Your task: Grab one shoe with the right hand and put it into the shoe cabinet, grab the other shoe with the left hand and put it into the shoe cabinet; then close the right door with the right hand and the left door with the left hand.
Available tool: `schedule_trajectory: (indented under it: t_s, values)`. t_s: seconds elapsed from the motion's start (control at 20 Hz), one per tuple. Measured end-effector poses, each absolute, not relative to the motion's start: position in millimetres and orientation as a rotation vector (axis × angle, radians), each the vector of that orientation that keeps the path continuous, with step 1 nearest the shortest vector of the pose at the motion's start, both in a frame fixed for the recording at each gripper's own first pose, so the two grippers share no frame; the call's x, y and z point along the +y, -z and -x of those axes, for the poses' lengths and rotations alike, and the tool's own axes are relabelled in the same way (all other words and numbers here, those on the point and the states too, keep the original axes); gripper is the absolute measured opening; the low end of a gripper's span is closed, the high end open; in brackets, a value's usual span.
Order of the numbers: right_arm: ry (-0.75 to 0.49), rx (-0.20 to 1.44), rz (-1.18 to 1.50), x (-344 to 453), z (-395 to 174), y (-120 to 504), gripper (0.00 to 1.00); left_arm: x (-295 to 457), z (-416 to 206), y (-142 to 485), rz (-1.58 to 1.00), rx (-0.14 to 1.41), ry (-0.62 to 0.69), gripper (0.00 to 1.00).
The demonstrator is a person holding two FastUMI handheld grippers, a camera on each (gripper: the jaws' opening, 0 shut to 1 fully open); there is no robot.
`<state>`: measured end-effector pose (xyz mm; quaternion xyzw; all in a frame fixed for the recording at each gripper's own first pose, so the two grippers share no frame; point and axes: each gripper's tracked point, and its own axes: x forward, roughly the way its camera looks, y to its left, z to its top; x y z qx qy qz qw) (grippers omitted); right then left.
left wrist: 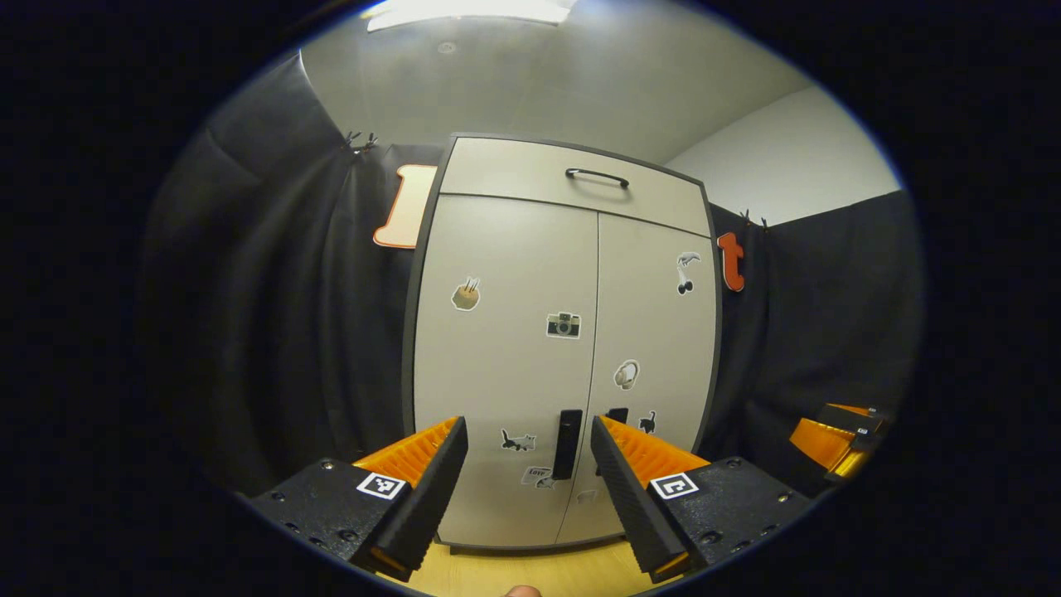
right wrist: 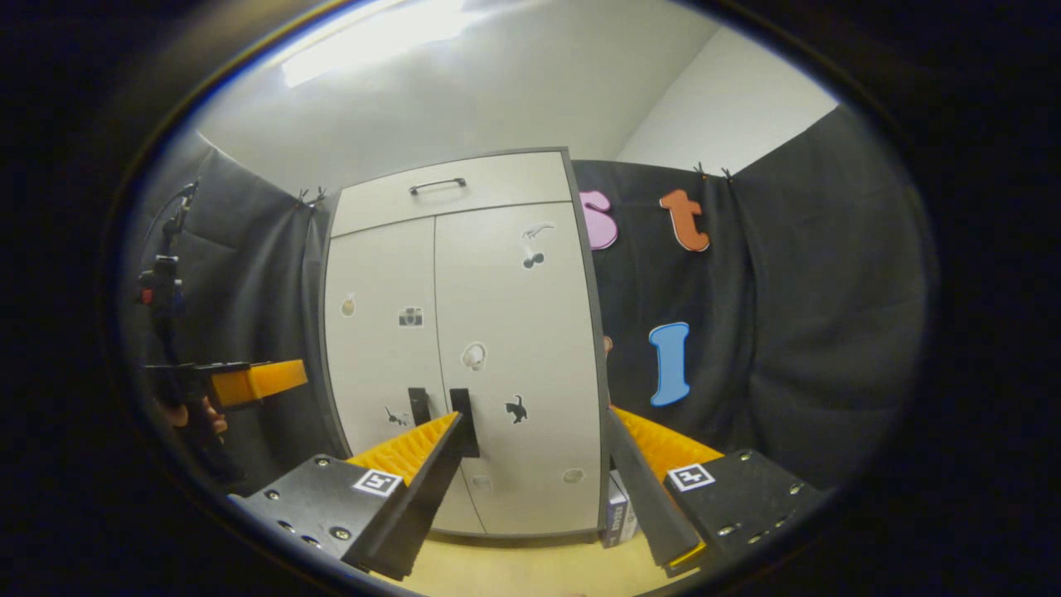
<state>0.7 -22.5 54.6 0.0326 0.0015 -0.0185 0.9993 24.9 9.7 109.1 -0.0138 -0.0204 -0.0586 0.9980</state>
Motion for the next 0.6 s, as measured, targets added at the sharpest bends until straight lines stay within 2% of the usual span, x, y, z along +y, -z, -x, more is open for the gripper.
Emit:
schedule_trajectory:
  t_s: [0.1,0.45,0.5,0.6]
  values:
    - [0.041,0.002,-0.065,-22.0,-1.7,-52.7,1.0,7.5,-27.5,-107.6,0.018,-0.039,0.128,0.92]
    - [0.028,0.001,-0.068,-11.7,-5.6,-46.0,1.0,18.7,-30.1,-109.2,-0.013,-0.051,0.12,0.92]
    - [0.025,-0.001,-0.069,-9.9,-6.1,-45.4,1.0,20.9,-30.2,-108.8,-0.018,-0.051,0.118,0.89]
    - [0.021,-0.005,-0.068,-6.6,-6.7,-46.0,1.0,25.5,-30.0,-109.0,-0.026,-0.051,0.112,0.92]
